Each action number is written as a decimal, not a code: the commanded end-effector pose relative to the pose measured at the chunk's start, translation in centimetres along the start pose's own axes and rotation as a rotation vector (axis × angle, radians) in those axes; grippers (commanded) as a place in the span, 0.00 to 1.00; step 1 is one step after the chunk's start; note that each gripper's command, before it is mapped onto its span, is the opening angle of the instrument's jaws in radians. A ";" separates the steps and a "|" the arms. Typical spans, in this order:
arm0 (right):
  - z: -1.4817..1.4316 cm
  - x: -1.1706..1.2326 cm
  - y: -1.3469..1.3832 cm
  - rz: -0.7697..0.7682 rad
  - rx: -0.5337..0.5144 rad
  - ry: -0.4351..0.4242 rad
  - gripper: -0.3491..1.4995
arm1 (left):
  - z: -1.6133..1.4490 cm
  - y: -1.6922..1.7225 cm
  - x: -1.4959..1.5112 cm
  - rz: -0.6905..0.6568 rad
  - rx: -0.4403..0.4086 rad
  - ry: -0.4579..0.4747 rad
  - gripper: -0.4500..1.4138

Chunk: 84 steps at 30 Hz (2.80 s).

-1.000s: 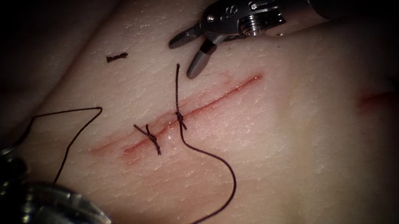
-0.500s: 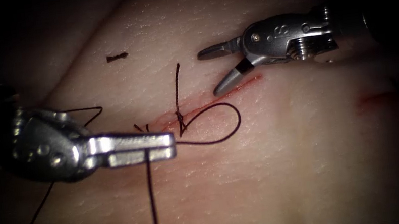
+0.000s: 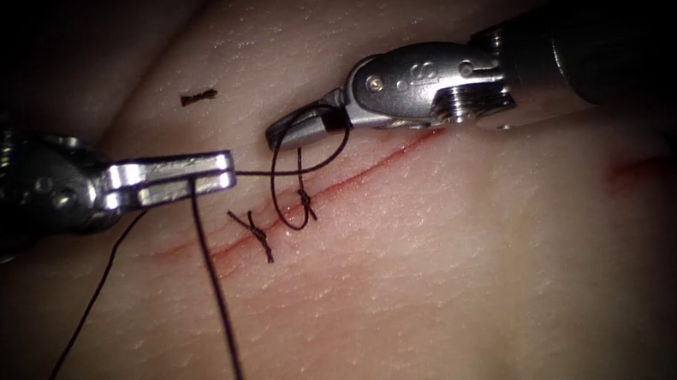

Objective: Wound Closure

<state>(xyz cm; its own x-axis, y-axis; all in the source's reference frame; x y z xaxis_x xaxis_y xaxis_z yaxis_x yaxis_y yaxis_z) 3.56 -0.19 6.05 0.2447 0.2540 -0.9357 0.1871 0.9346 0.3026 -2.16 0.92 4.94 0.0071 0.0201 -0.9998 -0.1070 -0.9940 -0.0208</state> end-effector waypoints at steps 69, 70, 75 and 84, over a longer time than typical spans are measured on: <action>0.40 -0.02 -0.52 0.093 0.114 0.527 0.38 | -0.31 0.32 -1.85 0.032 0.017 -0.047 0.00; 0.39 -0.02 -0.51 0.097 0.101 0.531 0.41 | -0.30 0.35 -1.86 0.029 0.015 -0.045 0.00; 0.38 -0.01 -0.48 0.110 0.079 0.554 0.47 | -0.21 0.55 -1.88 0.025 0.012 -0.034 0.00; 0.35 0.01 -0.46 0.133 0.049 0.567 0.48 | -0.10 0.62 -1.86 0.028 0.019 -0.025 0.00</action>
<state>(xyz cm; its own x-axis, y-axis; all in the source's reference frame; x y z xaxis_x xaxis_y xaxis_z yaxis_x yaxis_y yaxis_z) 3.75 -0.65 5.92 -0.2752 0.4731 -0.8369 0.2276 0.8778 0.4214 -2.11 0.30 6.72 -0.0203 -0.0071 -0.9998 -0.1295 -0.9915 0.0097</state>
